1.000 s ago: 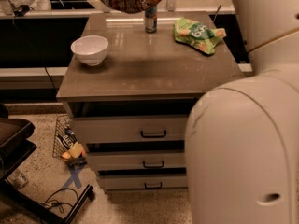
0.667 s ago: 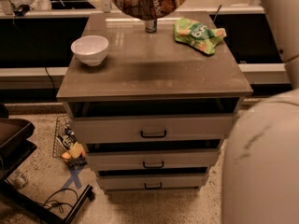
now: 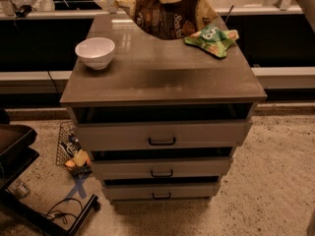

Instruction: Pick brown chip bag from white bowl and place on counter

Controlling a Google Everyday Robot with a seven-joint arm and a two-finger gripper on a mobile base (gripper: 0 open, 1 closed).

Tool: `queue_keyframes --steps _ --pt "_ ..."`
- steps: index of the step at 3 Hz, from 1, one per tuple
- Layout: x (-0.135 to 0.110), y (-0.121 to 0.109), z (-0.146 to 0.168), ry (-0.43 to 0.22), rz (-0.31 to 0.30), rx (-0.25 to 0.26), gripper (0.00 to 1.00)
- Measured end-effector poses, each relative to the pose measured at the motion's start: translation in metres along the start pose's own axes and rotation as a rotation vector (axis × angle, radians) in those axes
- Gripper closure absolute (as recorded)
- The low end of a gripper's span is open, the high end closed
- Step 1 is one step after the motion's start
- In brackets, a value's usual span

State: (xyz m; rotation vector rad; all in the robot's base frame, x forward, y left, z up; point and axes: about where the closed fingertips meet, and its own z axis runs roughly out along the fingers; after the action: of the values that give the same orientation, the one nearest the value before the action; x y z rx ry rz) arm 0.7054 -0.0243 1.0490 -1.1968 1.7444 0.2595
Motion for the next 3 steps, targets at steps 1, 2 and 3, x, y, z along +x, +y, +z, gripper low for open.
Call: queue_keyframes --steps 1,2,3 --pt "-0.0002 0.0012 0.0014 0.000 0.000 -0.003 0.62" --pt "-0.0006 0.0028 0.0038 0.000 -0.001 -0.007 0.38" --pt "-0.0008 0.0042 0.0059 0.001 -0.002 -0.011 0.15"
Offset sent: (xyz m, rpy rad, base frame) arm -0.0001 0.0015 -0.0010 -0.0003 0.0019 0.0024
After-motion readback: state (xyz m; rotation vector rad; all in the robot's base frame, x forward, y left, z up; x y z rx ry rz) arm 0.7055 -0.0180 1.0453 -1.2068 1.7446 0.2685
